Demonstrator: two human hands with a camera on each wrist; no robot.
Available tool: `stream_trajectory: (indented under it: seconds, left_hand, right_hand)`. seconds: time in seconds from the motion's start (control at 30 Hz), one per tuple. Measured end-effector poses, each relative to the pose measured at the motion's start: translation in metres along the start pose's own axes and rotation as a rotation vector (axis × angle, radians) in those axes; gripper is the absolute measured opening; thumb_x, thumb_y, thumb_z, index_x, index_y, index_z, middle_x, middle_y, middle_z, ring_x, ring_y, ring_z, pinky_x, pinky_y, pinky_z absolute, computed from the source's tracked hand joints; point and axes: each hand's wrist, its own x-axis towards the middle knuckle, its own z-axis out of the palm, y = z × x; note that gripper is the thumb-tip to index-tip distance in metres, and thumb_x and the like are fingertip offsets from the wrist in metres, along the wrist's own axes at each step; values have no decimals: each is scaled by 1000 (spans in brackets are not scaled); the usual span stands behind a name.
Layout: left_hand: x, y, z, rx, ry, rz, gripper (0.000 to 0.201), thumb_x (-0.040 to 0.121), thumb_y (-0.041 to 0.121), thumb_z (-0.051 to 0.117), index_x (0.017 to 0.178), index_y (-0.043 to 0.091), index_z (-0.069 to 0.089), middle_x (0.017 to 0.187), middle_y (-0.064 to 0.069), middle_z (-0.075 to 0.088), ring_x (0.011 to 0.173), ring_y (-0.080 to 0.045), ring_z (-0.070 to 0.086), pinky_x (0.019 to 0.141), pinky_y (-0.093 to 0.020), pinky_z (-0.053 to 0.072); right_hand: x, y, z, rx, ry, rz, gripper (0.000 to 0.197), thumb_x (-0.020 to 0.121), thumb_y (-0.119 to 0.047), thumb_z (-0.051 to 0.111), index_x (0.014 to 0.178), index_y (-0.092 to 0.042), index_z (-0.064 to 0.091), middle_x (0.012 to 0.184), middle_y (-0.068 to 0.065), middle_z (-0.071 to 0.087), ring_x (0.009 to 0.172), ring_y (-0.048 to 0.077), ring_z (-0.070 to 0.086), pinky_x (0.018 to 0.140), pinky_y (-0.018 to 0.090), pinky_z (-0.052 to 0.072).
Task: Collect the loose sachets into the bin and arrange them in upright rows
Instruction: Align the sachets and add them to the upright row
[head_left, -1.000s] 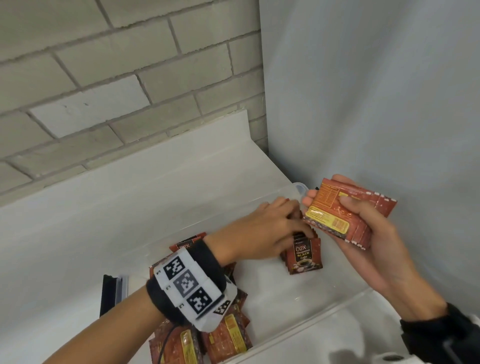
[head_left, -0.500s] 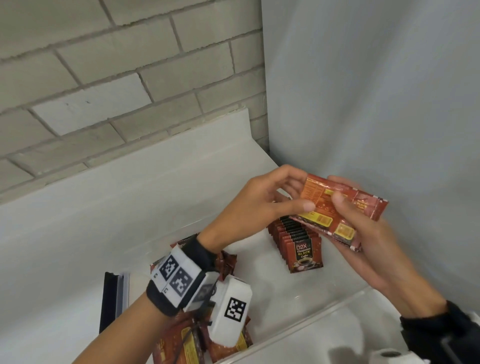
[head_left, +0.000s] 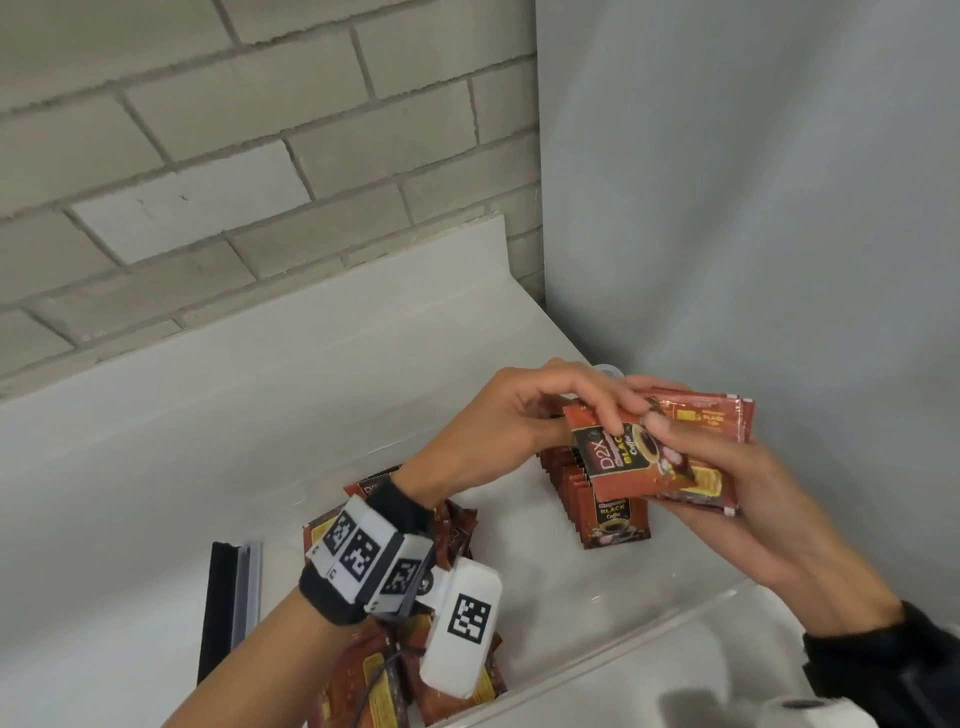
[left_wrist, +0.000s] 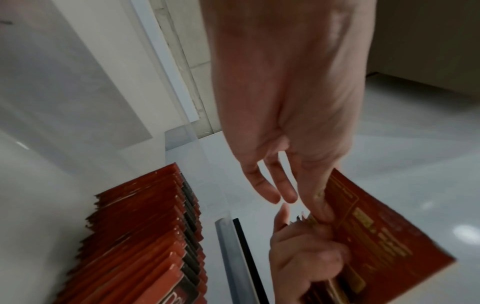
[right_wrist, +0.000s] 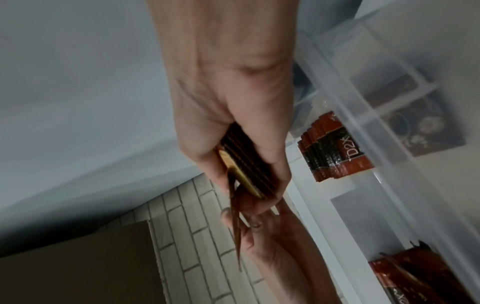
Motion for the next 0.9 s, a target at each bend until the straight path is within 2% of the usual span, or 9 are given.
stream_trajectory:
  seconds: [0.13,0.2,0.27,0.37,0.43,0.57,0.73,0.83,0.9]
  left_hand:
    - [2,-1,-2,50,109,-26,28,96,-5,43,106,7,66,118,-7,60,112,-17,59,84,-27,52]
    - [2,4,-1,28,162,-80,27,101,4,39,116,10,61,113,-9,64,104,-15,62,81,-25,51]
    - [0,10,0,1,166,-131,23,98,19,48,120,15,57,103,-2,66,98,-15,64,77,-25,52]
    - [1,13,1,32,86,-164,38,82,12,72,116,20,57,106,-3,64,100,-23,64,81,-34,56]
    - [2,12,2,87,52,-157,34,79,1,72,110,12,62,110,-5,65,105,-23,63,90,-37,54]
    - [-1,8,-2,211,-37,-191,26,81,0,71,107,3,70,104,-4,68,99,-15,65,85,-26,52]
    - [1,-15,8,649,-338,-106,28,81,11,73,109,14,73,84,6,57,74,4,50,70,-7,33]
    - [5,-32,13,785,-392,-36,30,81,8,72,111,10,72,81,2,46,69,1,39,67,-5,29]
    - [5,-42,14,858,-414,2,32,81,7,71,113,11,71,82,0,42,75,-5,34,69,-10,31]
  right_hand:
    - [-1,1,1,-35,47,-64,45,75,-8,61,119,-14,61,103,11,72,88,23,72,63,26,57]
    - [-2,3,1,-21,95,-108,46,74,-6,61,118,-17,62,101,8,73,87,22,72,61,25,57]
    - [-1,3,2,-6,125,-148,48,73,-4,62,119,-18,61,99,6,73,87,21,72,60,24,56]
    - [-1,5,3,9,140,-192,51,73,-1,62,121,-17,58,94,5,72,82,18,72,59,24,55]
    - [-1,5,4,36,151,-224,52,73,-2,63,122,-17,56,92,5,71,82,17,71,61,23,55]
    - [-1,5,3,155,256,-358,45,74,-16,67,116,-24,56,84,1,62,74,12,65,78,27,55]
    - [-3,7,1,157,278,-412,45,76,-25,68,118,-23,53,85,0,61,80,16,62,83,28,54]
    - [-3,8,-1,166,273,-408,35,78,-25,67,112,-24,57,81,-1,64,78,13,64,83,30,52]
    - [-2,8,-1,175,270,-402,32,79,-24,66,110,-24,58,81,0,65,77,13,65,82,29,53]
